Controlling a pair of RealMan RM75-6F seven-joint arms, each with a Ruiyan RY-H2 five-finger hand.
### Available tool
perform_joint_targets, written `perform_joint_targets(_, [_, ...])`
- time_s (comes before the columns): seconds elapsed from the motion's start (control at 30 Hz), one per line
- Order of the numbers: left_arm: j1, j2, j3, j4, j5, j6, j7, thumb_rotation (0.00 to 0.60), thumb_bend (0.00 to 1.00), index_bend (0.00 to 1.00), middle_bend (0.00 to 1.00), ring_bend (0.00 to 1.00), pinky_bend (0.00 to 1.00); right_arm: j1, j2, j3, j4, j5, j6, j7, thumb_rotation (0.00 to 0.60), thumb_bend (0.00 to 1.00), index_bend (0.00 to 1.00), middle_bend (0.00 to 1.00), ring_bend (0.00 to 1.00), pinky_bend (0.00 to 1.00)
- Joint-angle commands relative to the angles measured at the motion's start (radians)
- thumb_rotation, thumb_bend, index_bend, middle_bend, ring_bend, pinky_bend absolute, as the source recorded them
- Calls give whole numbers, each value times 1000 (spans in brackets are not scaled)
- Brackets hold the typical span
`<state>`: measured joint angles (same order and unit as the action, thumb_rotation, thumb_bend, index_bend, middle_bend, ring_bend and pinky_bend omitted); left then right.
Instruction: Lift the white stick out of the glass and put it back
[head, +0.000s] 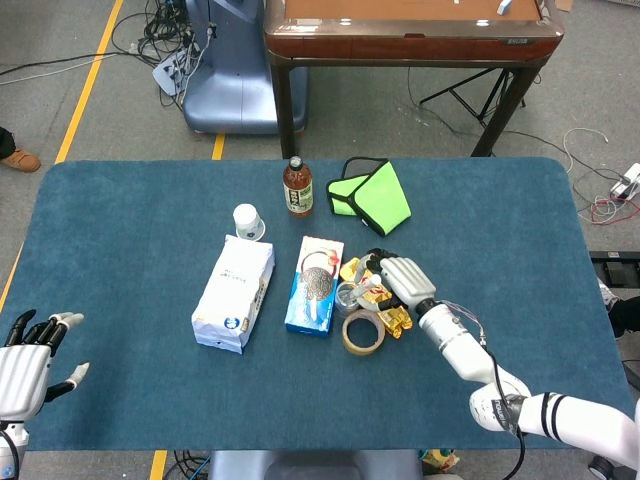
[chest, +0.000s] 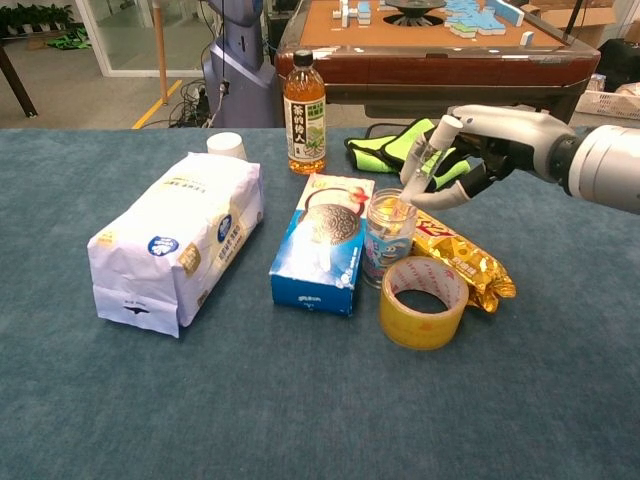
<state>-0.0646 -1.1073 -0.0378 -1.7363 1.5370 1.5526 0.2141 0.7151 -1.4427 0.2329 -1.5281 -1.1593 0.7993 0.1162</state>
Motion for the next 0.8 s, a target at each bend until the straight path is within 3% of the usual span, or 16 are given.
perform_joint_targets(0.03, [1, 0, 0, 0, -1, -1, 0, 600, 238, 249, 253, 296, 79, 2, -3, -3, 4, -1, -1, 4, 600, 354, 459, 318, 146, 191])
perform_joint_targets(0.8, [1, -1, -3, 2, -6, -5, 4, 600, 239, 249, 253, 296, 80, 9, -11, -15, 22, -6, 1, 26, 600, 411, 494, 345, 146, 191])
